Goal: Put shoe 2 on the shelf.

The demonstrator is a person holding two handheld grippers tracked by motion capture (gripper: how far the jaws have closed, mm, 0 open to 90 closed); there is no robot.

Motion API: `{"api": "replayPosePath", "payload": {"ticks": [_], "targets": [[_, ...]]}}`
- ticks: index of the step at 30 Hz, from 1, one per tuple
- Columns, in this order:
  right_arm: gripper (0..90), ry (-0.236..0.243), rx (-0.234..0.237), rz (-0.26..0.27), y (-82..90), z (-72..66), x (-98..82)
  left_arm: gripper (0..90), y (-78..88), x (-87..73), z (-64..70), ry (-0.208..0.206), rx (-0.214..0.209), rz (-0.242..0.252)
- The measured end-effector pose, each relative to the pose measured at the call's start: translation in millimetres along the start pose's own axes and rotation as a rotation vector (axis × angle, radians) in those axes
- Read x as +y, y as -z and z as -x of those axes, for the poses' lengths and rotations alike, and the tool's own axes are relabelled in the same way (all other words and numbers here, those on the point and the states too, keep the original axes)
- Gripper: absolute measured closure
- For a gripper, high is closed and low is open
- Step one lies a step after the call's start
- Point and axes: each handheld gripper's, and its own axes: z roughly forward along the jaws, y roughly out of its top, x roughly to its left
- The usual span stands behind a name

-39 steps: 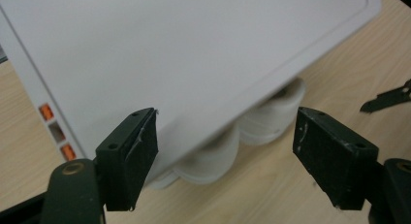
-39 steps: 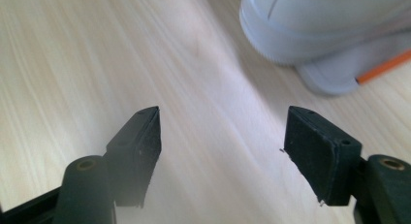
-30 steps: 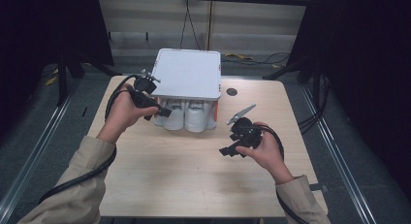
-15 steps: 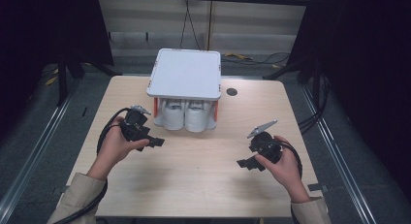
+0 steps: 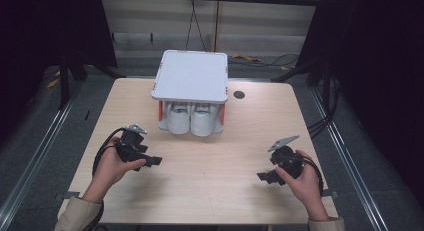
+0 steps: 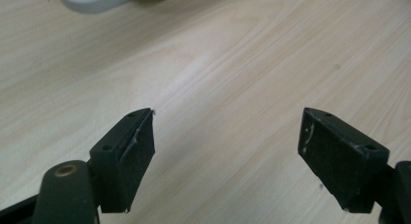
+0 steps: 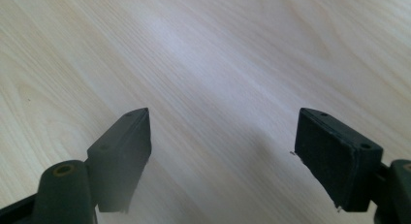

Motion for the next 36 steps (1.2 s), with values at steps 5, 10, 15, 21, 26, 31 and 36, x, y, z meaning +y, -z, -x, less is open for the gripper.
{"api": "replayPosePath", "payload": {"ticks": [5, 10, 15, 21, 26, 31, 36], "targets": [[20.5, -0.035, -0.005, 0.014, 1.7, 6.3, -16.0, 20.3, -2.1, -10.3, -1.6, -0.03, 0.032, -0.015], [20.5, -0.065, -0.014, 0.013, 4.1, 11.6, -29.3, 19.4, -2.0, -21.1, -5.4, -0.024, 0.022, -0.016], [20.5, -0.087, -0.028, 0.023, 7.6, 16.6, -40.4, 18.5, 1.2, -30.6, -9.4, -0.03, 0.031, -0.003], [20.5, -0.107, -0.038, 0.05, 12.8, 24.1, -51.9, 18.1, -0.1, -41.2, -14.9, -0.047, 0.034, -0.007], [20.4, -0.117, -0.046, 0.059, 8.5, 28.5, -59.8, 17.4, 2.3, -48.0, -20.1, -0.049, 0.034, 0.025], [17.3, -0.085, -0.074, 0.051, 0.4, 29.7, -64.7, 17.3, 1.3, -53.5, -23.7, -0.06, 0.041, 0.031], [11.9, -0.048, -0.094, 0.089, -3.4, 28.0, -69.2, 17.2, -3.6, -63.5, -29.0, -0.076, 0.055, 0.024]]}}
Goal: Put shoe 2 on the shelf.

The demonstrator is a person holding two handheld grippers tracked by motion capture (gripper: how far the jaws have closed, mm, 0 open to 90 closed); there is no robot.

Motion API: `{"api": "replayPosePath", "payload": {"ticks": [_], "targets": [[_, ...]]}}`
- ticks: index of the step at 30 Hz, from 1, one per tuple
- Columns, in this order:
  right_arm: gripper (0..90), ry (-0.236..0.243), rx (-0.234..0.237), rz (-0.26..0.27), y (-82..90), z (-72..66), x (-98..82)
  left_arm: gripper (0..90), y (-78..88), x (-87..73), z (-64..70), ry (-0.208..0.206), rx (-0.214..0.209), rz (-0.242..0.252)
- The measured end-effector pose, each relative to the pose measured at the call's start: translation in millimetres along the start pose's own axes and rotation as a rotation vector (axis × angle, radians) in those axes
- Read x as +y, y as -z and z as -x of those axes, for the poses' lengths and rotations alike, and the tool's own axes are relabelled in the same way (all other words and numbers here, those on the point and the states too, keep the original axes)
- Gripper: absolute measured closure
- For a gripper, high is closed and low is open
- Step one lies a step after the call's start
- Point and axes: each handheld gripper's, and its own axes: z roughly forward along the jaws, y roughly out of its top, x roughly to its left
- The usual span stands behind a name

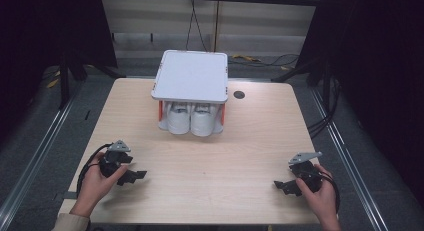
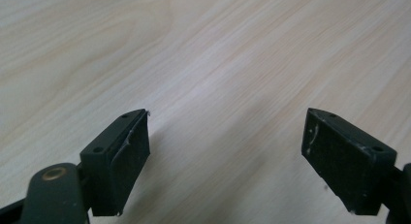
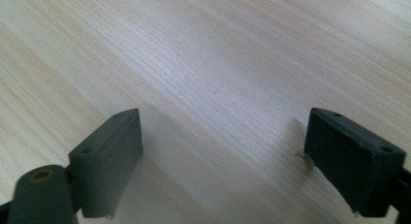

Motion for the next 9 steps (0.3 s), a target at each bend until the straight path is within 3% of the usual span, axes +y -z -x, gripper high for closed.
{"api": "replayPosePath", "payload": {"ticks": [2, 9], "targets": [[11.2, 0.002, 0.0, 0.013, -0.3, 0.7, -1.3, 17.2, -2.3, -3.5, -1.2, -0.003, -0.001, -0.019], [10.8, -0.011, -0.009, 0.06, -1.3, 1.0, -5.9, 15.4, -3.7, -6.0, -2.4, -0.027, 0.001, 0.007]]}}
